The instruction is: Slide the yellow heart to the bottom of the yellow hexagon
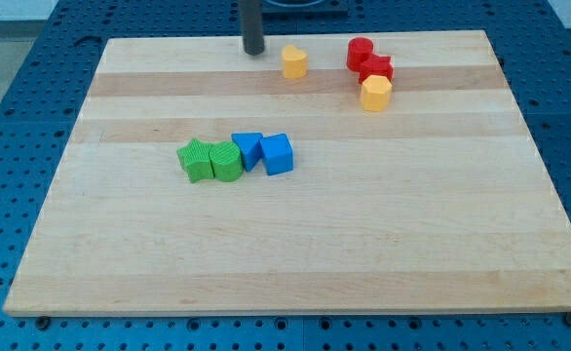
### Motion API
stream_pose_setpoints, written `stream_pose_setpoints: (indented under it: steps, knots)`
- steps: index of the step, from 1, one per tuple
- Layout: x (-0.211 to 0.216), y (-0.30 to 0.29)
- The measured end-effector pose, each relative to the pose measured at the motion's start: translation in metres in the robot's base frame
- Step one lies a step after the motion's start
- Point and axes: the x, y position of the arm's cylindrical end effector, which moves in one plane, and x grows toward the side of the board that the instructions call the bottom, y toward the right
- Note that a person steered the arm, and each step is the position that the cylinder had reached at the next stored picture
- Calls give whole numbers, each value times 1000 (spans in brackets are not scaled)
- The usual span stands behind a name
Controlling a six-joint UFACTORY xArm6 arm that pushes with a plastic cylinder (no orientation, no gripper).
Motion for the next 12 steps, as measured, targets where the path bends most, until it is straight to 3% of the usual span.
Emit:
stream_pose_setpoints:
  steps: [2,5,6,8,12]
  knots:
    - [30,40]
    - [125,40]
    - [134,36]
    - [114,16]
    - [139,119]
